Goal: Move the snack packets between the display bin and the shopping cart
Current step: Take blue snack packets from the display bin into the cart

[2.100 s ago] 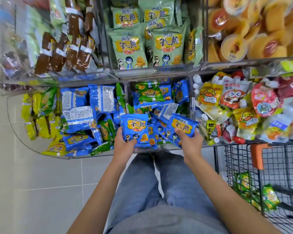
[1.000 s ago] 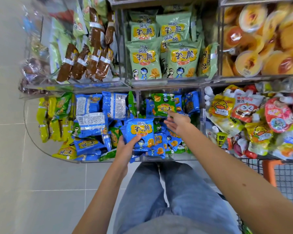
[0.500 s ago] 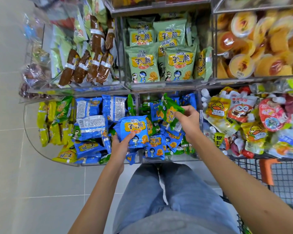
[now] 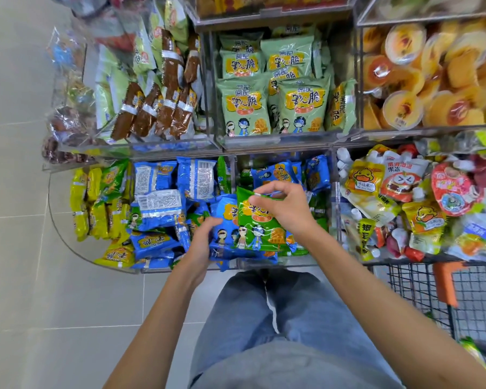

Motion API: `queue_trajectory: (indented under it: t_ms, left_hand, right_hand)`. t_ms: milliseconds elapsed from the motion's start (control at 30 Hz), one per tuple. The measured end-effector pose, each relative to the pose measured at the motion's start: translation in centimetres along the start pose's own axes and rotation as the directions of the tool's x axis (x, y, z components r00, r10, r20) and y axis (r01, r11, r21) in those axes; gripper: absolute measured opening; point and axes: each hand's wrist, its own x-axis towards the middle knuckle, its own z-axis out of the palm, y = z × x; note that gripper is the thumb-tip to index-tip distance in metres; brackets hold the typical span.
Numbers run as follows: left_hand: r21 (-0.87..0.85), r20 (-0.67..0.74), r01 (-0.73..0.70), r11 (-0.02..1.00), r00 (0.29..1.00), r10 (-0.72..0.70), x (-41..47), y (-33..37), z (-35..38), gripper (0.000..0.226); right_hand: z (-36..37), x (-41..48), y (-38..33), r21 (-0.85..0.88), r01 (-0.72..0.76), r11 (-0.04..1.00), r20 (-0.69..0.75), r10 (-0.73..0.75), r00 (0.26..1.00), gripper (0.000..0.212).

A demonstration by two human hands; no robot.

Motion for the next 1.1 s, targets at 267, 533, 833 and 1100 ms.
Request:
queue_trajectory:
  t_ms: [267,533,833,1100]
  left_hand:
    - [0.103,0.082,0.018,0.995,0.996,-0.026,-0.8,-0.3,0.8,0.066]
    - [0.043,-0.097,0.071,0.997,0.993,-0.067,-1.1,-2.2,-2.7,0.052]
    - [0.032,-0.152,0.102,0.994,0.984,-0.096,-1.8,-3.2,-3.0,0.078]
    - [0.033,-0.162,0.038,0.999,0.986,-0.032,-2.9,-2.3,-2.2,0.092]
  right_hand:
    - [3.4,-0.2,0.7,0.199,-0.057,0.978,0.036,0.051,0.998,0.010]
    - [1.2,0.6,10.4,-0.066,-0.576,0.815,-0.222,0.550,0.805,0.021]
    - [3.0,1.2,13.9,-0.304,-0.551,0.777,-0.244,0.495,0.834,0.056]
    - [1.0,-0.6,11.8,-0.076,-0.492,0.867,-0.239,0.463,0.853,0.040]
